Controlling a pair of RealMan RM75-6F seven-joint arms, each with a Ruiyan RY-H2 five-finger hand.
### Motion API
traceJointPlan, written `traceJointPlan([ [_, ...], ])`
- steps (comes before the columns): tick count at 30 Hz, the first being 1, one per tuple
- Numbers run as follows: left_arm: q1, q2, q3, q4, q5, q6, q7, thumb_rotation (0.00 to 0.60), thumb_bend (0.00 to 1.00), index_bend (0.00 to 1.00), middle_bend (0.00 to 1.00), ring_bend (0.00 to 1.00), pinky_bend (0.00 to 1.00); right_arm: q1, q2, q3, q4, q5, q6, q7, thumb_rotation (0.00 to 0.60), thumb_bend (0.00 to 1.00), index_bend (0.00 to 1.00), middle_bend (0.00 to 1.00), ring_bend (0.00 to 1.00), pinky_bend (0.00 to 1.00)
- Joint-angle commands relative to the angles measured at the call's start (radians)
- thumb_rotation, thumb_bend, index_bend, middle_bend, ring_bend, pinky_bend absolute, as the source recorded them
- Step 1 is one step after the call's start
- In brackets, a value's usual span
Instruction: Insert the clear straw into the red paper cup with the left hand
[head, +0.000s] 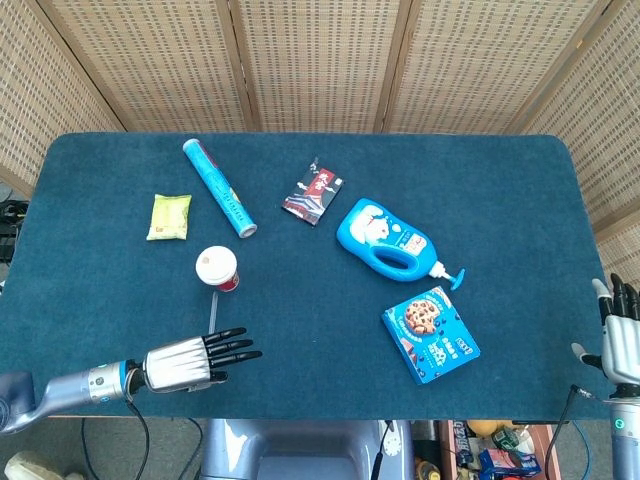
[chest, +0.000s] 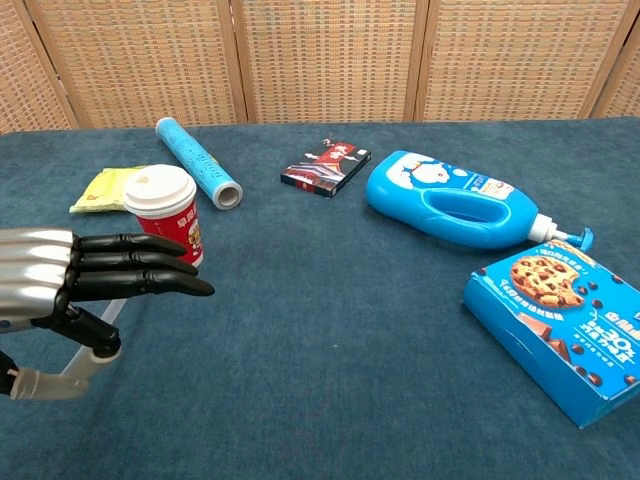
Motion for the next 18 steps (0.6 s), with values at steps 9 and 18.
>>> traceJointPlan([
  [9,0.047,0.185,0.001,-0.213,-0.046,0.089,-0.146,0.600,0.49,0.66,0.00,0.00,0.00,0.003,-0.005,-0.003,0.002,0.002,-0.003,-0.010,0.600,0.00,0.00,0.00,0.00,0.00],
  [18,0.042,0.261,-0.051,-0.383,-0.177,0.091,-0.477,0.600,0.49,0.66,0.00,0.00,0.00,0.010,-0.015,-0.010,0.000,-0.004,-0.011,-0.029,0.600,0.00,0.00,0.00,0.00,0.00],
])
